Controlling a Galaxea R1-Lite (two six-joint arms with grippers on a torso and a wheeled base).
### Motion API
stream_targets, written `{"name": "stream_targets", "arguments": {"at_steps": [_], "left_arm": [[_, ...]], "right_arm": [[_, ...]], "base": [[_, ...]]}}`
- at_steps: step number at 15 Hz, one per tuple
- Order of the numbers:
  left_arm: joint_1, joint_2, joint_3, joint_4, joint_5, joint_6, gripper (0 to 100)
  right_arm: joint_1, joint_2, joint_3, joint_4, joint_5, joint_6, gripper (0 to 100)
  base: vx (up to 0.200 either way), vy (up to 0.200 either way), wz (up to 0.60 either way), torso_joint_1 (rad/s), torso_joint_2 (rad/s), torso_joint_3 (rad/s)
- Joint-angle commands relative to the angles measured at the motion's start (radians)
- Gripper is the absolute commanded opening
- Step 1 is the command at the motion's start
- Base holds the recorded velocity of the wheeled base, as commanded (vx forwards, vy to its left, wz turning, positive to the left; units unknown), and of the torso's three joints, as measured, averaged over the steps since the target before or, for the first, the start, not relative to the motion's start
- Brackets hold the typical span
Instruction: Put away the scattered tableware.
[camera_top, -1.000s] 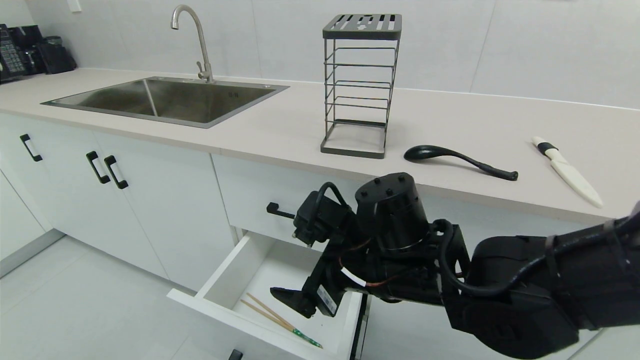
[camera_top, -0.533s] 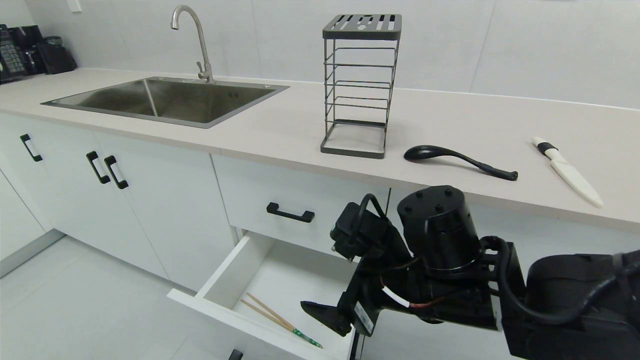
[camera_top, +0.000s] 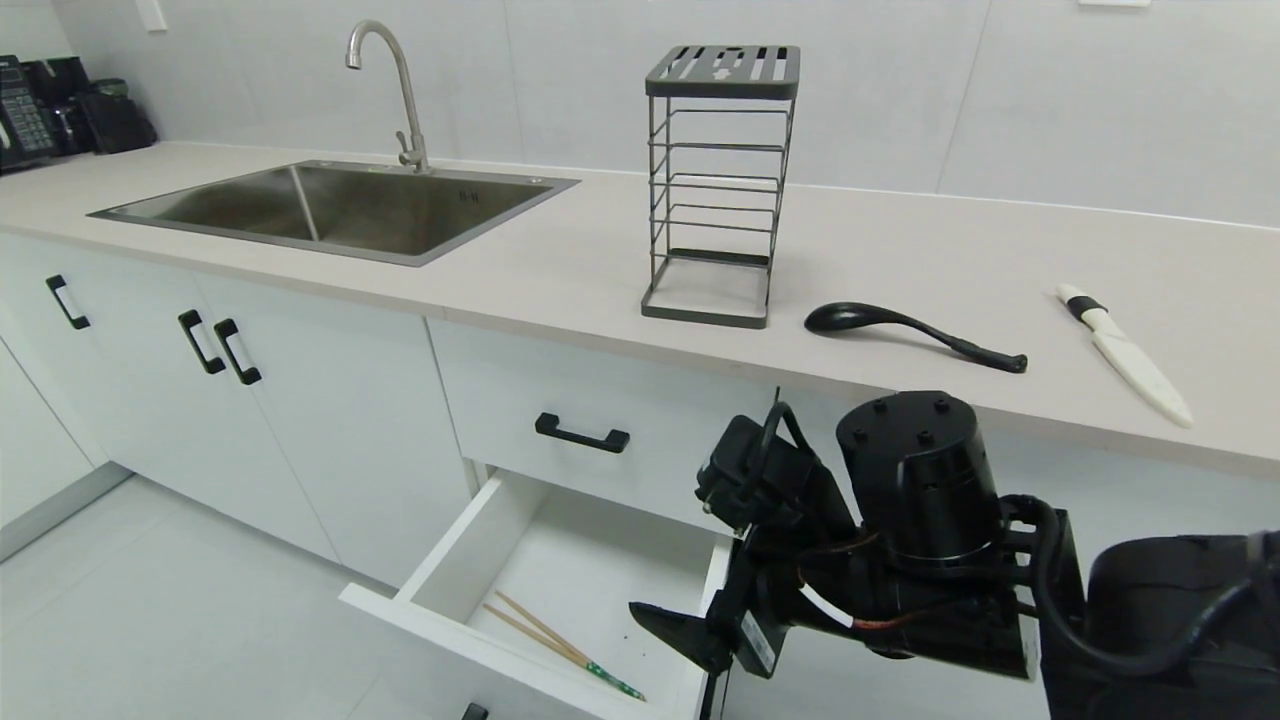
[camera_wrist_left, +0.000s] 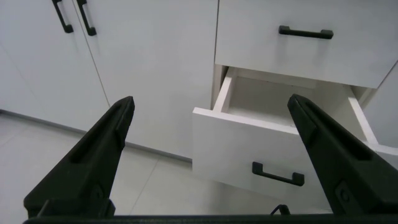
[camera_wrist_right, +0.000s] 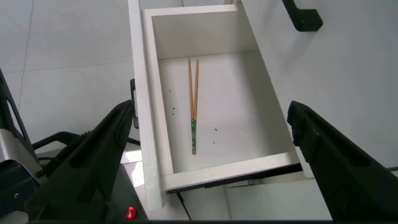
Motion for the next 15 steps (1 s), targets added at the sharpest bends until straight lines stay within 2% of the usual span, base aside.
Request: {"name": "stream_targets", "arguments": {"at_steps": [1,15], "left_arm": [[0.0,0.001,0.0,-0.001,0.0,-0.001,100],[0.0,0.001,0.0,-0.001,0.0,-0.001,100]], "right_arm": [[0.001,0.003,0.002,0.001,0.001,0.0,100],[0.0,0.003,0.0,0.012,0.004,-0.006,100]], "base": [[0.0,0.0,0.0,0.115,-0.38,-0.227],[0.0,0.0,0.0,0.219,-0.48,-0.267]]}}
